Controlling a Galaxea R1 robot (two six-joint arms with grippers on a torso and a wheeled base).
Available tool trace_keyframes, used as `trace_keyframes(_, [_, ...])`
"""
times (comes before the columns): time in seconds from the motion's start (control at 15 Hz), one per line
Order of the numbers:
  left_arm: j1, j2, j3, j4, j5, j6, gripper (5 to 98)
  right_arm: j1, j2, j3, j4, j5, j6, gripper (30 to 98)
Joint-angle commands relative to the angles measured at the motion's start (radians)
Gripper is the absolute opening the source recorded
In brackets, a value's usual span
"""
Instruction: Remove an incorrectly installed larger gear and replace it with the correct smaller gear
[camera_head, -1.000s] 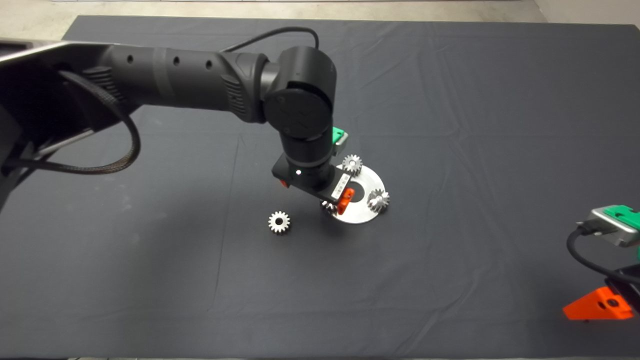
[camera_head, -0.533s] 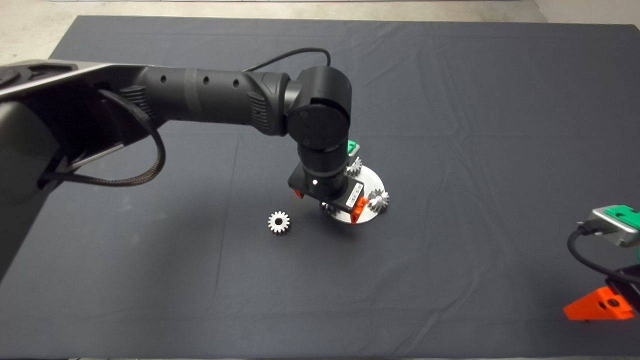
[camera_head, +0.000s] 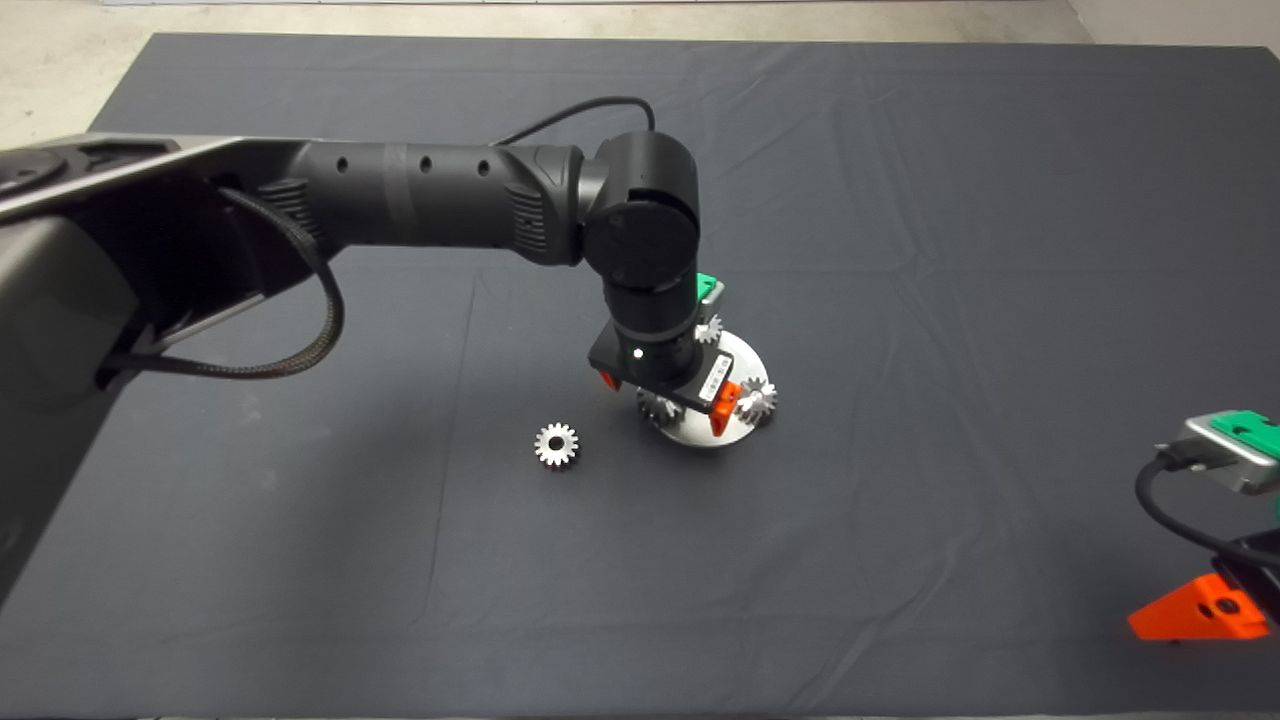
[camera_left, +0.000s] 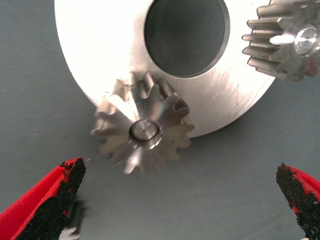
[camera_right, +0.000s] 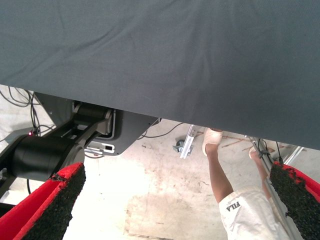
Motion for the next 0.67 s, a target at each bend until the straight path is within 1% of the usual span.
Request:
trace_keyframes(0.0, [0.000,0.003,-0.048,0.006,-0.003,0.022,98.2,0.018,-0.006,0.006,0.032,-0.007,0.004,97.7])
trace_keyframes(0.07, [0.008,0.003,-0.053,0.006,-0.003,0.022,98.2,0.018,-0.006,0.006,0.032,-0.007,0.004,97.7])
trace_keyframes(0.2, [0.011,0.006,-0.069,0.006,-0.003,0.025,98.2,0.019,-0.006,0.006,0.030,-0.007,0.004,97.7])
trace_keyframes(0.4, [0.024,0.006,-0.111,0.006,-0.003,0.059,98.2,0.019,-0.006,0.006,0.030,-0.007,0.004,97.7])
trace_keyframes(0.6, [0.026,0.006,-0.114,0.014,-0.003,0.061,98.2,0.019,-0.004,0.006,0.030,-0.007,0.003,97.7])
